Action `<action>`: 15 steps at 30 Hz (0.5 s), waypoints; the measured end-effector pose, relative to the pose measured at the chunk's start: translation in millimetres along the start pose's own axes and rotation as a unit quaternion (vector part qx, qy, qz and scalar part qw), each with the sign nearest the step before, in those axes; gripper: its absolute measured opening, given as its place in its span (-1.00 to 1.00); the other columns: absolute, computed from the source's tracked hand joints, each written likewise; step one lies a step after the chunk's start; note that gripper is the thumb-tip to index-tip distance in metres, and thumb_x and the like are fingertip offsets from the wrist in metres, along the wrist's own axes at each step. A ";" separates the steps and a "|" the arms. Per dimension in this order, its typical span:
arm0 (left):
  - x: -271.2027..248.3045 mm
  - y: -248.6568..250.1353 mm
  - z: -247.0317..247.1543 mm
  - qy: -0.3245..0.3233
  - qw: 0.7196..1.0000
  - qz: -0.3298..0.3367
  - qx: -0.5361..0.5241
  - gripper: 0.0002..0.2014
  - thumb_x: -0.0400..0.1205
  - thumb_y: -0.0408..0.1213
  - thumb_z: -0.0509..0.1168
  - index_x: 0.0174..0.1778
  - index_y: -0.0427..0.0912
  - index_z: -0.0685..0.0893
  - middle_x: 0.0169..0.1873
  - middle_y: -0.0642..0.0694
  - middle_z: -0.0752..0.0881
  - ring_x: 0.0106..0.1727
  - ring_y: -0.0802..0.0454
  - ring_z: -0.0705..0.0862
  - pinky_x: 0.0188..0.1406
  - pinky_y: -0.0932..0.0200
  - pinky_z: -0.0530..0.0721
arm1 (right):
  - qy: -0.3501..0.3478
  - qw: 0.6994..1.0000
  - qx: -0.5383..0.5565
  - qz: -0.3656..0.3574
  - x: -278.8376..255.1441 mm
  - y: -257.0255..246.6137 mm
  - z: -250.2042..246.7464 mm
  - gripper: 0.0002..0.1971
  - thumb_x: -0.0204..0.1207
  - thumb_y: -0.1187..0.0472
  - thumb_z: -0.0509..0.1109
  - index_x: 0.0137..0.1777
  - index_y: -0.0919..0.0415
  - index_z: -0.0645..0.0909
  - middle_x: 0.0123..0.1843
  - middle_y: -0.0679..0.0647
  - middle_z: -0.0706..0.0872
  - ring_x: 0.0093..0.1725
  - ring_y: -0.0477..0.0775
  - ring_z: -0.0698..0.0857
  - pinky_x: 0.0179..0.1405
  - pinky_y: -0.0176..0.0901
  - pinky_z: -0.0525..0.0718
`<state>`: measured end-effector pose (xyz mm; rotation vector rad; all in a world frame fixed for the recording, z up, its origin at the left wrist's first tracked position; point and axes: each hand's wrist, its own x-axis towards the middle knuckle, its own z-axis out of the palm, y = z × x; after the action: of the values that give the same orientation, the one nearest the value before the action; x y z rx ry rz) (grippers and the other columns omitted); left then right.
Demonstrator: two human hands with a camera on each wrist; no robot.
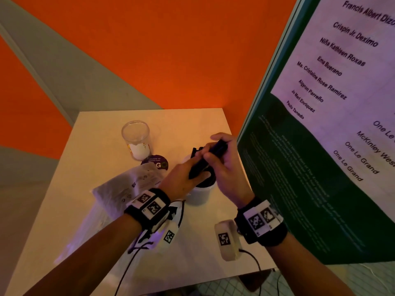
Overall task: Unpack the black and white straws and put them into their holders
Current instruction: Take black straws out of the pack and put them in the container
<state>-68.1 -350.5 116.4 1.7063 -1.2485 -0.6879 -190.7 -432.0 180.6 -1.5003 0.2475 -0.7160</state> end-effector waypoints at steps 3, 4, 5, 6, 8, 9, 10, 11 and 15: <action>4.3 -3.4 -4.5 -0.005 0.999 -0.023 -0.028 -0.45 0.52 -0.18 0.48 0.35 0.05 0.37 0.10 0.14 0.61 0.12 0.30 0.61 0.07 0.38 0.58 | 0.042 0.998 -0.007 -0.040 17.2 -14.8 -23.0 -0.58 0.57 0.48 0.22 0.23 -0.07 0.37 -0.14 0.05 0.61 0.00 0.10 0.70 0.14 -0.06 0.71; 2.0 -8.7 -7.8 0.005 0.999 -0.037 -0.015 -0.36 0.49 -0.20 0.51 0.41 0.00 0.33 0.16 0.08 0.57 0.20 0.18 0.58 0.16 0.25 0.57 | 0.054 0.997 -0.017 -0.057 21.8 -17.4 -30.6 -0.57 0.58 0.47 0.23 0.24 -0.09 0.37 -0.14 0.06 0.61 -0.01 0.12 0.71 0.15 -0.03 0.71; -2.1 -15.1 -10.5 0.015 0.999 -0.048 0.008 -0.28 0.46 -0.19 0.54 0.46 -0.05 0.30 0.22 0.03 0.54 0.26 0.09 0.54 0.22 0.13 0.55 | 0.065 0.995 -0.029 -0.070 25.6 -18.3 -37.0 -0.56 0.58 0.47 0.24 0.24 -0.11 0.38 -0.14 0.06 0.60 -0.01 0.13 0.71 0.18 0.00 0.70; -7.5 -22.4 -13.5 0.020 0.998 -0.055 0.024 -0.23 0.44 -0.16 0.54 0.49 -0.10 0.28 0.27 -0.02 0.52 0.29 0.02 0.51 0.23 0.06 0.53 | 0.073 0.994 -0.043 -0.075 28.1 -16.7 -42.3 -0.55 0.59 0.48 0.24 0.24 -0.12 0.38 -0.15 0.06 0.60 -0.02 0.14 0.70 0.21 0.05 0.69; -19.1 -36.7 -18.2 0.013 0.996 -0.066 0.065 -0.18 0.39 -0.07 0.53 0.50 -0.19 0.29 0.31 -0.05 0.49 0.27 -0.02 0.50 0.24 0.06 0.50 | 0.077 0.991 -0.094 -0.059 30.0 -7.4 -48.9 -0.57 0.60 0.48 0.25 0.22 -0.12 0.40 -0.17 0.04 0.60 -0.04 0.15 0.69 0.23 0.11 0.67; -24.8 -42.8 -19.5 0.007 0.990 -0.070 0.121 -0.20 0.39 -0.05 0.51 0.49 -0.17 0.32 0.31 -0.01 0.49 0.26 0.02 0.50 0.24 0.11 0.47 | 0.075 0.989 -0.123 -0.041 29.2 -0.6 -49.7 -0.59 0.61 0.46 0.25 0.20 -0.13 0.41 -0.17 0.04 0.61 -0.04 0.18 0.68 0.22 0.14 0.65; -30.4 -48.7 -19.8 0.004 0.982 -0.064 0.180 -0.25 0.40 -0.05 0.51 0.46 -0.14 0.36 0.28 0.01 0.50 0.26 0.04 0.51 0.24 0.14 0.46 | 0.073 0.986 -0.148 -0.020 27.5 7.3 -49.5 -0.61 0.62 0.43 0.26 0.18 -0.14 0.42 -0.17 0.06 0.62 -0.03 0.22 0.67 0.21 0.17 0.64; -35.7 -54.1 -19.5 0.002 0.976 -0.050 0.212 -0.31 0.42 -0.06 0.52 0.42 -0.13 0.41 0.26 0.00 0.52 0.25 0.03 0.52 0.26 0.13 0.46 | 0.073 0.983 -0.166 0.004 25.4 15.3 -48.8 -0.65 0.63 0.39 0.26 0.16 -0.15 0.43 -0.15 0.11 0.63 -0.01 0.26 0.66 0.20 0.21 0.63; -51.1 -65.1 -18.6 -0.033 0.975 -0.011 0.217 -0.50 0.45 -0.10 0.50 0.27 -0.14 0.56 0.27 -0.06 0.55 0.31 -0.02 0.48 0.40 0.03 0.40 | 0.080 0.973 -0.204 0.071 20.7 36.8 -49.5 -0.79 0.64 0.26 0.28 0.20 -0.02 0.51 0.02 0.05 0.66 0.10 0.07 0.69 0.28 0.17 0.63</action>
<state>-41.0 -289.9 63.6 2.0657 -1.5100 -0.5110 -192.5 -487.5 146.6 -1.7926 0.6505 -0.6990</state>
